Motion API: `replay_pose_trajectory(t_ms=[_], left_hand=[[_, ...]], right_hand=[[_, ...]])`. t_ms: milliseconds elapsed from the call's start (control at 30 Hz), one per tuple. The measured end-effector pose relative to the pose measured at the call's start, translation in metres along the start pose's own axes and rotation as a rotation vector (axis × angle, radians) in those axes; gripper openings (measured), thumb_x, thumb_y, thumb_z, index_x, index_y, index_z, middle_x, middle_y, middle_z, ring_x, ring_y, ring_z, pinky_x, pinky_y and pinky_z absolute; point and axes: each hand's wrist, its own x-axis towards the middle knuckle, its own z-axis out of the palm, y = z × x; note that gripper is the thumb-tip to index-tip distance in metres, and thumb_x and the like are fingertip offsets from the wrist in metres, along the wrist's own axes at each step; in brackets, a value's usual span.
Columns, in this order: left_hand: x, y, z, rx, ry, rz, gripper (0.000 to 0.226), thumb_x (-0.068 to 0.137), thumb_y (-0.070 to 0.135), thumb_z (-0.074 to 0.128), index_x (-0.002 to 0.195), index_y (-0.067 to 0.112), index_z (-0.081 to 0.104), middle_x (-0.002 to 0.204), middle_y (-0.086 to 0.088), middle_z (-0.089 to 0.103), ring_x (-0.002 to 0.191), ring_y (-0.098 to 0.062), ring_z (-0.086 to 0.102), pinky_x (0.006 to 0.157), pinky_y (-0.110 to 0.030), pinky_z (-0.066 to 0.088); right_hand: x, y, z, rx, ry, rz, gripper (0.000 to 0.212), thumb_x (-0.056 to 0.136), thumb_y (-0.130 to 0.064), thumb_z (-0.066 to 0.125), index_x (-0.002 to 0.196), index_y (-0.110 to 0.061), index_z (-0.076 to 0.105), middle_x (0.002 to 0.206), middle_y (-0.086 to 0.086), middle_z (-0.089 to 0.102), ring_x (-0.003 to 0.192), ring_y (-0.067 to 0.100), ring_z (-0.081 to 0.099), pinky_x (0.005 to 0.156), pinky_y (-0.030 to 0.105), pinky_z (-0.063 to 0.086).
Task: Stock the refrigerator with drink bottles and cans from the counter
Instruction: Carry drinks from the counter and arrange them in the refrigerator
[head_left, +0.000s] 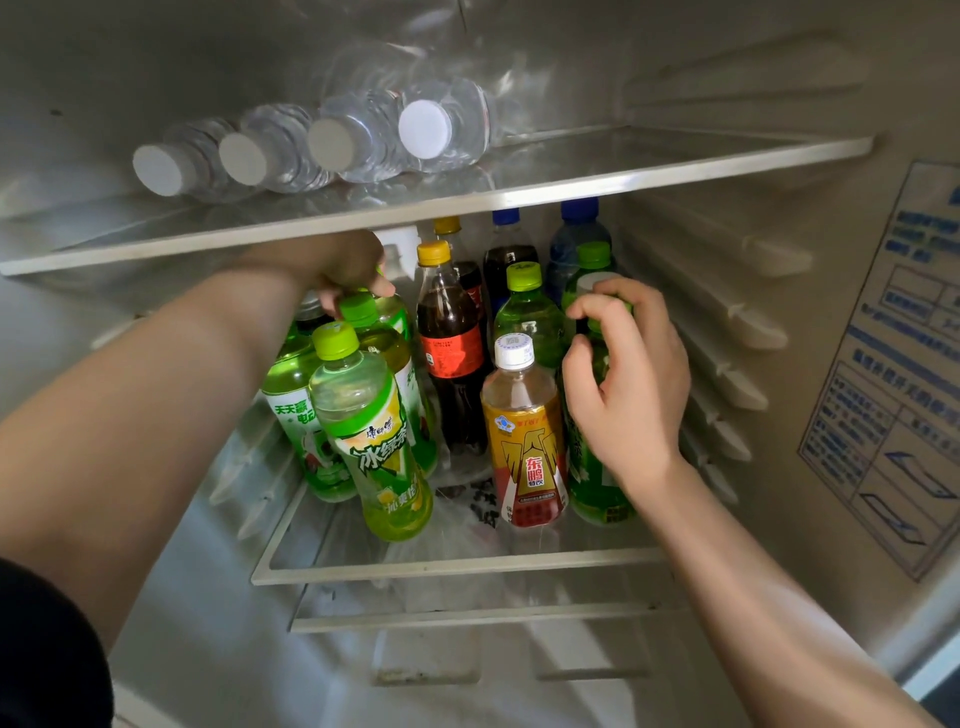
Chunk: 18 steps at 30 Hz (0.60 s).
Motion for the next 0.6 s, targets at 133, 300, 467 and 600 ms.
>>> replay_pose_trajectory(t_ms=[133, 300, 467, 600], left_hand=[[0.002, 0.004, 0.000, 0.055, 0.020, -0.054, 0.033, 0.097, 0.028, 0.054, 0.087, -0.003, 0.047, 0.066, -0.017, 0.052, 0.036, -0.020, 0.053, 0.036, -0.024, 0.041], [-0.001, 0.001, 0.001, 0.217, 0.111, -0.022, 0.051, 0.098, 0.043, 0.045, 0.097, -0.007, 0.059, 0.097, -0.025, 0.062, 0.077, -0.028, 0.053, 0.072, -0.031, 0.039], [-0.023, 0.006, 0.004, -0.579, 0.130, 0.362, 0.034, 0.085, 0.038, 0.058, 0.100, 0.008, 0.062, 0.099, -0.008, 0.068, 0.087, -0.003, 0.063, 0.070, -0.016, 0.049], [-0.050, 0.007, 0.001, -0.656, 0.018, 0.431, 0.044, 0.076, 0.029, 0.072, 0.118, 0.030, 0.061, 0.108, 0.016, 0.063, 0.100, 0.000, 0.057, 0.083, -0.018, 0.044]], right_hand=[[0.000, -0.001, 0.001, -0.005, 0.006, 0.002, 0.022, 0.082, -0.012, 0.053, 0.101, -0.011, 0.063, 0.115, 0.007, 0.057, 0.104, 0.023, 0.056, 0.076, 0.045, 0.050], [0.000, 0.001, 0.000, 0.001, 0.010, 0.000, 0.022, 0.082, -0.011, 0.054, 0.102, -0.010, 0.063, 0.116, 0.008, 0.057, 0.106, 0.023, 0.056, 0.077, 0.046, 0.050], [-0.001, 0.001, 0.002, 0.007, 0.012, 0.002, 0.021, 0.083, -0.012, 0.054, 0.102, -0.011, 0.063, 0.116, 0.007, 0.056, 0.106, 0.021, 0.055, 0.077, 0.047, 0.050], [-0.001, 0.001, 0.001, -0.001, 0.016, -0.001, 0.021, 0.082, -0.012, 0.053, 0.101, -0.011, 0.063, 0.116, 0.006, 0.056, 0.105, 0.021, 0.055, 0.077, 0.046, 0.050]])
